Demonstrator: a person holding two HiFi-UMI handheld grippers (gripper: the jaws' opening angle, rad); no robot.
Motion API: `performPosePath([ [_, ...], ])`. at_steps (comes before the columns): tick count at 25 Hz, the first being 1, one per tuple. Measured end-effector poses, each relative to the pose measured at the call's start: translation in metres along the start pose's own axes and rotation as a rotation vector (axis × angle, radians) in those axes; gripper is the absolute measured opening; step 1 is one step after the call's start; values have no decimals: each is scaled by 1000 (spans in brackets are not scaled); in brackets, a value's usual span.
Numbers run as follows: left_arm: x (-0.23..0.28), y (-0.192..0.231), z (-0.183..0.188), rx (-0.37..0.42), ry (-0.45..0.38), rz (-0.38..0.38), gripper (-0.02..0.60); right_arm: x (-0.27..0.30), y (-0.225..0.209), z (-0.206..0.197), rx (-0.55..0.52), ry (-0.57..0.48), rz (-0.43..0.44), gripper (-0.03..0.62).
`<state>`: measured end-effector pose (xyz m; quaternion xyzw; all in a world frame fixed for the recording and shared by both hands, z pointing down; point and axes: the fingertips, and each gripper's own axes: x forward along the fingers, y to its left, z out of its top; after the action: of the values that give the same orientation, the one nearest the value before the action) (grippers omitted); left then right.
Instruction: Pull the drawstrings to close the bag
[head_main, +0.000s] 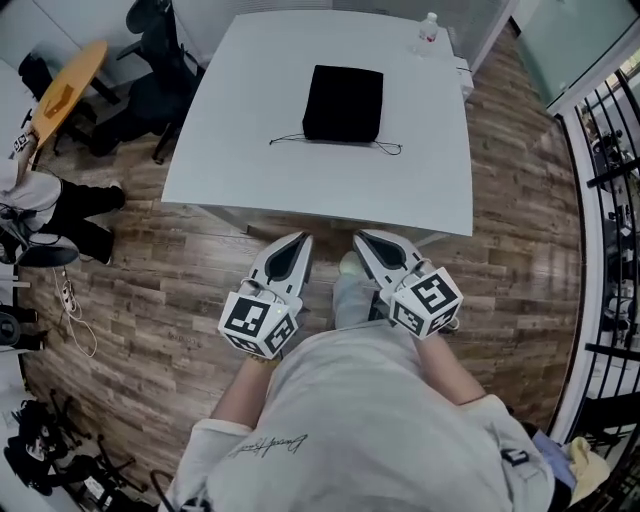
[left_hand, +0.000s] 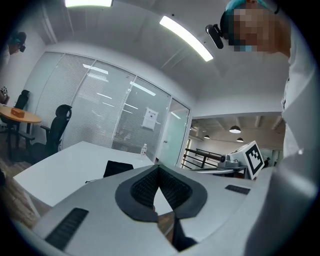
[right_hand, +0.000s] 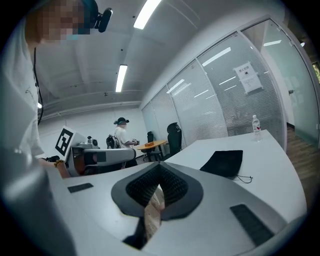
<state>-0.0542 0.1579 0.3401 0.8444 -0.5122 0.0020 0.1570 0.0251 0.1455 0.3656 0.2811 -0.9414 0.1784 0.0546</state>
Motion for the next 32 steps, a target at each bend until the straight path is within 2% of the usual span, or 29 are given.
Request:
performPosePath([
  [10, 109, 54, 50, -30, -8, 8, 11, 65, -102, 66, -22, -26, 19, 21],
  [15, 147, 64, 62, -29, -13, -2, 11, 79, -137, 81, -18, -28, 15, 21],
  [26, 185, 83, 68, -24, 8, -36, 11, 97, -170, 86, 8, -15, -29, 21],
  [32, 198, 100, 71, -16, 34, -96, 11, 112, -178, 89, 24, -16, -84, 21],
])
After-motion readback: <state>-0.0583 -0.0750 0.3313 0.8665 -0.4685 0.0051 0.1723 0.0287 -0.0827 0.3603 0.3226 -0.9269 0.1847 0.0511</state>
